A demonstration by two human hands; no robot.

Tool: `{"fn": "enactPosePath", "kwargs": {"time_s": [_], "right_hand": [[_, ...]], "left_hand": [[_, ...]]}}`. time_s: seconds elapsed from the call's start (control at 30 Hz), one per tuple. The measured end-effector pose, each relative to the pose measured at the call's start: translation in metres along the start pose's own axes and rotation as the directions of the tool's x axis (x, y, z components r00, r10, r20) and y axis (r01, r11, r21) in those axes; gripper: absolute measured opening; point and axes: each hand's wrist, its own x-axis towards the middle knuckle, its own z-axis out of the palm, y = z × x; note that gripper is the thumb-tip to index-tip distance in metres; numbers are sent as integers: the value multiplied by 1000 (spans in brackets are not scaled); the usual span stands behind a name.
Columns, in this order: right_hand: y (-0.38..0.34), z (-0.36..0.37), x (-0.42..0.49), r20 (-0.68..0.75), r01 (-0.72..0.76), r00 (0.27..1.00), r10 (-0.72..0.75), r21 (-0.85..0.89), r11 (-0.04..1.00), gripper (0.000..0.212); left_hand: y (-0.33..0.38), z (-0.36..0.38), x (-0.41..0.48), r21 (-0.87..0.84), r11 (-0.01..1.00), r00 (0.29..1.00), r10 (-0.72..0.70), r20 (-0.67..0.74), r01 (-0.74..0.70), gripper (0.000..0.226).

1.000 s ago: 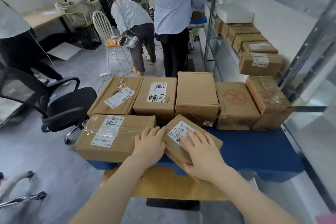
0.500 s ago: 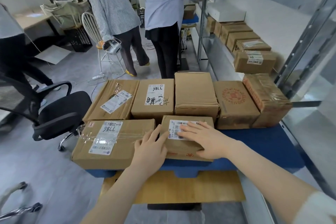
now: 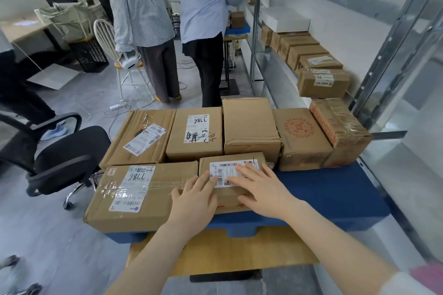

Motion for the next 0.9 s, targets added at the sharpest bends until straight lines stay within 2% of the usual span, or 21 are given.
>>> {"fn": "enactPosePath", "kwargs": {"time_s": [0.1, 0.2, 0.27, 0.37, 0.47, 0.53, 0.67, 0.77, 0.83, 0.9], "right_hand": [[-3, -4, -1, 0, -27, 1000, 27, 27, 999, 54], [-4, -10, -23, -126, -120, 982, 137, 134, 984, 57], [1, -19, -50, -203, -204, 948, 245, 202, 958, 57], [15, -37, -109, -255, -361, 858, 446, 319, 876, 57], [20, -55, -188, -334, -491, 701, 630, 416, 766, 56], [16, -62, -248, -374, -564, 574, 728, 464, 683, 55], [-13, -68, -377, -398, -713, 315, 862, 500, 491, 48], [-54, -67, -479, -429, -781, 95, 898, 527, 334, 43], [-86, -67, -546, -418, -819, -28, 908, 530, 219, 42], [-121, -67, -608, -408, -824, -169, 897, 558, 98, 41]], "left_hand": [[1, -3, 0, -32, 999, 1000, -18, 24, 18, 50], [9, -11, -4, -60, 998, 999, -33, 40, 36, 51], [24, -19, -7, -46, 999, 1000, 14, 9, -14, 51], [66, -34, -9, -18, 984, 984, 177, -35, -177, 50], [133, -43, -12, -33, 913, 912, 403, -75, -406, 49], [187, -42, -25, -97, 816, 821, 560, -110, -570, 49], [296, -18, -86, -161, 544, 565, 811, -150, -824, 51], [366, 2, -159, -233, 350, 382, 918, -105, -907, 43], [402, 14, -209, -245, 217, 244, 966, -84, -945, 47], [433, 21, -258, -270, 122, 139, 989, -44, -955, 55]]}}
